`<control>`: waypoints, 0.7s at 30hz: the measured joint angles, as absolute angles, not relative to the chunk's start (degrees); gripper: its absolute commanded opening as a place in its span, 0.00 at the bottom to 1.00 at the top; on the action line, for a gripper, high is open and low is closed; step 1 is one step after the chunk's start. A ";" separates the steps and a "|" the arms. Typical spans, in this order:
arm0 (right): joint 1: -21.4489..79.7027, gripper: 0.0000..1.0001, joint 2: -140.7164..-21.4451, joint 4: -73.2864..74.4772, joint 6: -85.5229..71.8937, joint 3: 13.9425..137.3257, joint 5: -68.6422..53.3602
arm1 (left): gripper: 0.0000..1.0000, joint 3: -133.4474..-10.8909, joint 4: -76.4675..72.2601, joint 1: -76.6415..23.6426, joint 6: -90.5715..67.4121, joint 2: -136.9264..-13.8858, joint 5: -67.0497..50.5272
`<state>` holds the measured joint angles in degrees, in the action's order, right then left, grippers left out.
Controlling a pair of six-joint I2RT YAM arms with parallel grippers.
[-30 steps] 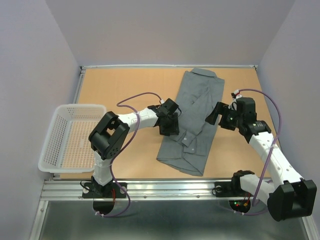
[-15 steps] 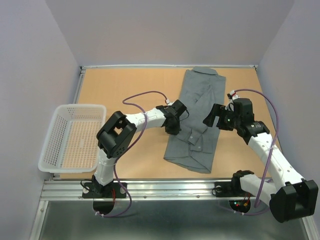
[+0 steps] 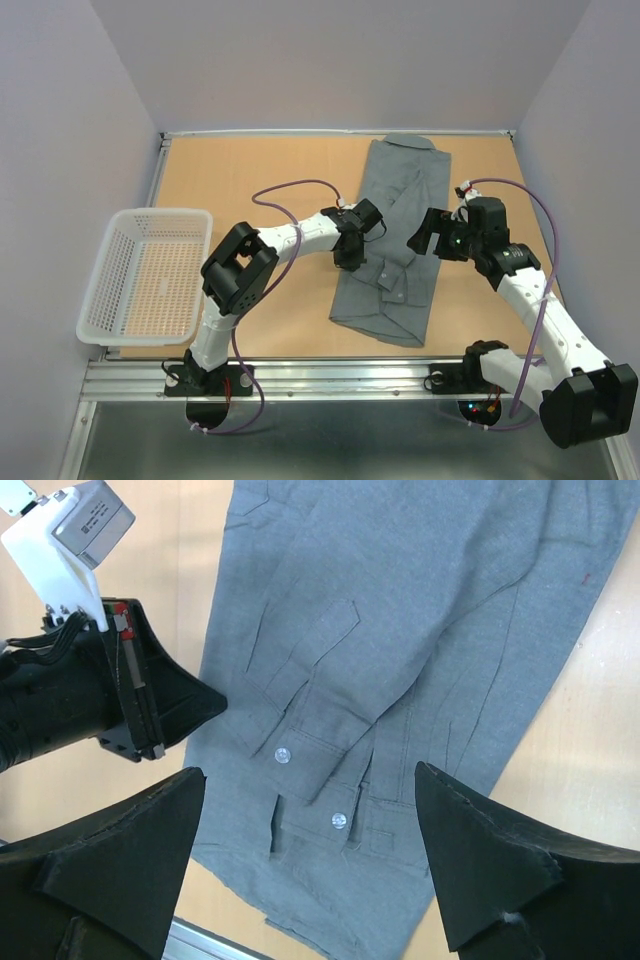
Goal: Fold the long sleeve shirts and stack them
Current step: Fold the shirt
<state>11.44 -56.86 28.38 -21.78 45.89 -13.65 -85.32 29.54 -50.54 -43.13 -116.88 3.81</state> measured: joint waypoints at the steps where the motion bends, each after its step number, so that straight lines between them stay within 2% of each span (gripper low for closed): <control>1: 11.49 0.90 -56.86 28.38 -21.69 45.89 -13.65 | 0.00 -85.82 30.70 -50.65 -43.18 -116.86 3.92; 21: 13.96 0.90 -59.59 29.80 -20.12 45.89 -12.27 | 0.00 -85.19 36.77 -53.25 -46.68 -111.42 -2.17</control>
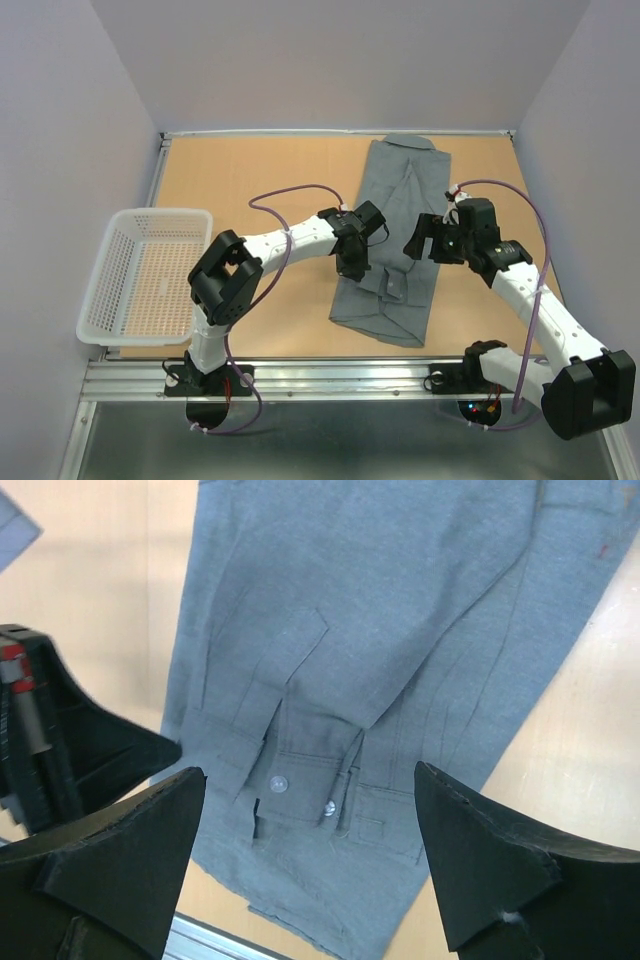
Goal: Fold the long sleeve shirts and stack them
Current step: Fold the shirt
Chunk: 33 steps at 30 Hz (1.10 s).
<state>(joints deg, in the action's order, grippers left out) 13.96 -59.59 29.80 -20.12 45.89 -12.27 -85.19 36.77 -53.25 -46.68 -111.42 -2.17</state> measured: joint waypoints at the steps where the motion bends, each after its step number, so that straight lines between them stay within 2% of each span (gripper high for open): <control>1: 13.96 0.90 -59.59 29.89 -20.12 45.89 -11.86 | 0.00 -85.17 36.84 -53.34 -46.70 -110.85 -2.37; 13: 13.96 0.90 -59.61 30.13 -21.89 45.89 -8.95 | 0.00 -84.60 35.88 -53.54 -46.37 -112.95 -3.20; 18: 13.96 0.89 -59.59 30.20 -23.38 45.89 -7.14 | 0.12 -83.81 35.81 -53.52 -46.30 -112.99 -3.07; 19: 13.96 0.88 -59.59 30.22 -23.66 45.89 -6.87 | 0.17 -83.79 35.75 -53.52 -46.28 -112.99 -2.94; 20: 13.96 0.88 -59.61 30.24 -24.01 45.91 -6.55 | 0.28 -83.79 35.75 -53.52 -46.24 -112.99 -2.79; 21: 13.96 0.88 -59.77 30.28 -24.29 45.98 -6.33 | 0.36 -83.79 35.81 -53.52 -46.13 -112.99 -2.55; 22: 13.96 0.87 -60.10 30.30 -24.56 46.06 -6.20 | 0.49 -83.81 35.86 -53.52 -45.87 -112.99 -2.39; 26: 13.78 0.86 -65.63 30.76 -25.54 49.19 -6.20 | 0.69 -84.66 36.97 -53.52 -44.99 -112.22 -0.25; 31: 10.44 0.79 -75.18 27.88 -27.70 56.18 -9.15 | 0.66 -88.01 37.71 -53.49 -41.93 -110.19 2.00; 33: 7.97 0.75 -79.42 24.91 -29.17 59.27 -11.18 | 0.58 -90.83 37.19 -53.47 -39.16 -109.75 2.63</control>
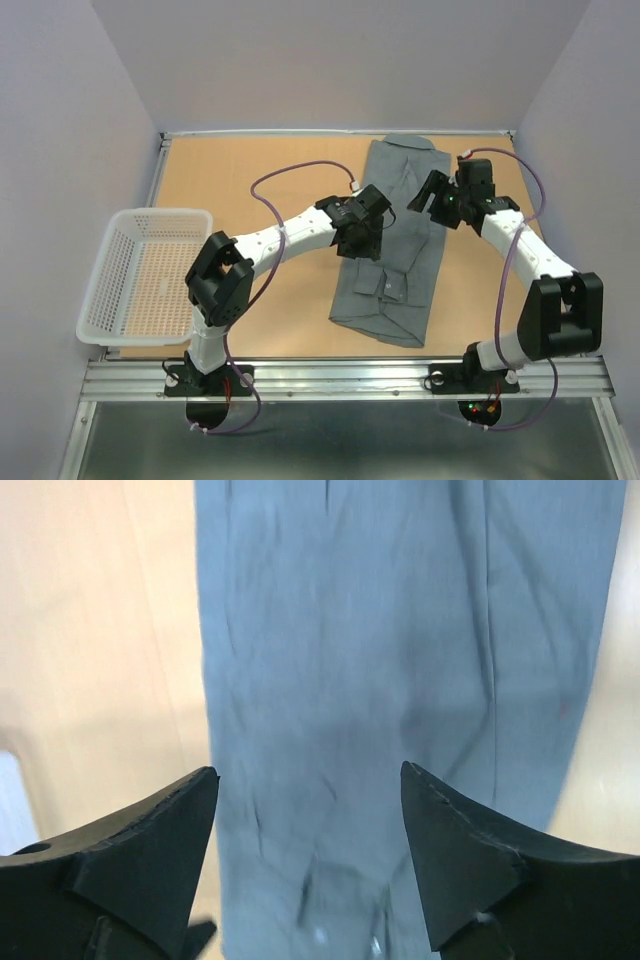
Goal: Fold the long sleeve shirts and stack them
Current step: Fold the shirt
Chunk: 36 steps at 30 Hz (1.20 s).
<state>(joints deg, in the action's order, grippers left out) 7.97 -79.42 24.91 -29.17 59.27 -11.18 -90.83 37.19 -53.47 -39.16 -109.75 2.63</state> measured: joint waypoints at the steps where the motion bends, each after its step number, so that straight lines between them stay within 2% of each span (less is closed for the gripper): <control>1: 6.46 0.73 -82.19 22.31 -30.37 61.12 -12.40 | 0.53 -91.64 36.71 -53.43 -38.06 -109.75 2.72; 2: 5.65 0.72 -83.88 20.93 -31.22 62.02 -13.26 | 0.51 -92.58 35.88 -53.23 -36.38 -109.75 2.63; 5: 3.75 0.56 -90.26 15.53 -34.28 65.58 -15.79 | 0.44 -93.69 31.99 -52.66 -31.70 -109.84 1.04; 6: 3.53 0.46 -93.10 13.15 -35.62 67.13 -16.84 | 0.43 -93.95 31.03 -52.36 -30.06 -110.28 0.10; 9: 3.33 0.35 -100.73 6.44 -39.05 70.08 -19.57 | 0.42 -95.09 27.05 -51.62 -24.84 -113.75 -2.61; 13: 3.33 0.29 -109.12 -0.47 -42.44 72.20 -21.89 | 0.40 -95.37 24.51 -50.85 -20.16 -119.24 -5.10; 17: 2.96 0.28 -116.20 -6.72 -45.36 71.92 -23.27 | 0.36 -94.78 23.29 -49.56 -17.34 -124.38 -8.34; 24: -0.95 0.30 -118.17 -17.98 -47.86 66.00 -26.33 | 0.36 -90.54 18.04 -47.64 -15.62 -122.80 -13.23; 30: -4.45 0.37 -120.92 -22.70 -46.52 65.41 -31.73 | 0.36 -85.65 13.56 -47.03 -15.57 -120.64 -16.47; 36: -2.79 0.45 -124.27 -23.40 -43.35 69.54 -37.34 | 0.37 -77.41 9.39 -47.00 -17.85 -116.07 -19.00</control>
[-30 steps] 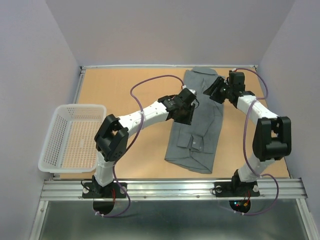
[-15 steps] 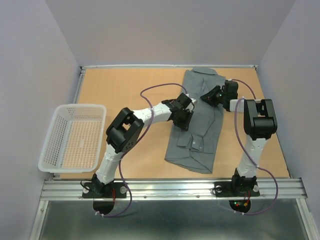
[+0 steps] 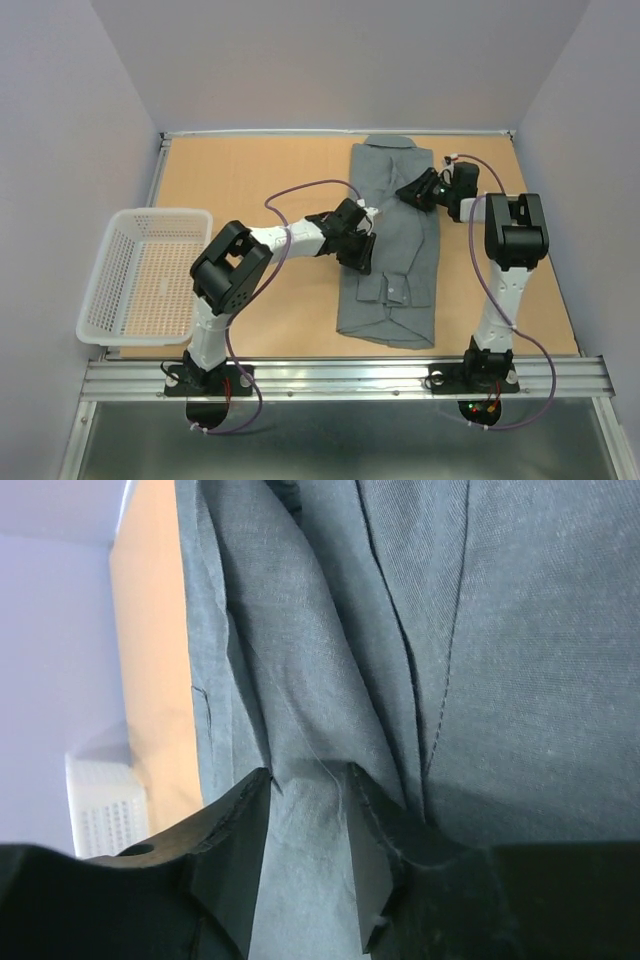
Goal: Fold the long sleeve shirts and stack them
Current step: Fold the shirt
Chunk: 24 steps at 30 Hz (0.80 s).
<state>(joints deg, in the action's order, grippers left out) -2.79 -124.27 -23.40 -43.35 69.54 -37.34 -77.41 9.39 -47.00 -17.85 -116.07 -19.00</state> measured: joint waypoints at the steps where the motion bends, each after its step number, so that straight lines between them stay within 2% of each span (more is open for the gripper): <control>1: -2.17 0.45 -124.57 -23.16 -42.94 70.13 -37.54 | 0.38 -74.98 8.25 -47.03 -18.68 -114.67 -19.35; 6: 1.93 0.51 -126.93 -20.88 -41.63 75.35 -38.68 | 0.51 -69.34 7.22 -46.63 -22.74 -110.24 -17.85; 9: 3.60 0.66 -127.11 -18.15 -40.66 77.25 -38.59 | 0.67 -69.71 9.04 -45.91 -25.10 -109.49 -16.25; 11: 3.86 0.73 -125.97 -15.73 -39.48 78.06 -38.02 | 0.82 -72.05 12.21 -44.99 -26.30 -109.36 -13.39; 12: 3.84 0.79 -124.75 -13.72 -38.46 78.06 -37.21 | 0.84 -73.25 13.56 -44.45 -27.05 -109.36 -11.81; 17: 3.33 0.89 -109.21 -0.05 -31.90 75.72 -28.71 | 0.85 -77.25 17.96 -42.35 -30.41 -105.71 -6.57; 21: 3.20 0.88 -92.07 5.76 -29.45 69.28 -22.55 | 0.82 -77.28 19.00 -42.54 -33.43 -98.74 -5.23; 24: 4.56 0.82 -81.47 11.27 -28.27 63.51 -17.58 | 0.77 -77.28 18.98 -42.78 -34.70 -95.72 -4.80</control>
<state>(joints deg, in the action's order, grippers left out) 4.56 -81.47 11.27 -28.27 63.51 -17.58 -77.28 18.98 -42.78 -34.70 -95.72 -4.80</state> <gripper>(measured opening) 0.868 0.813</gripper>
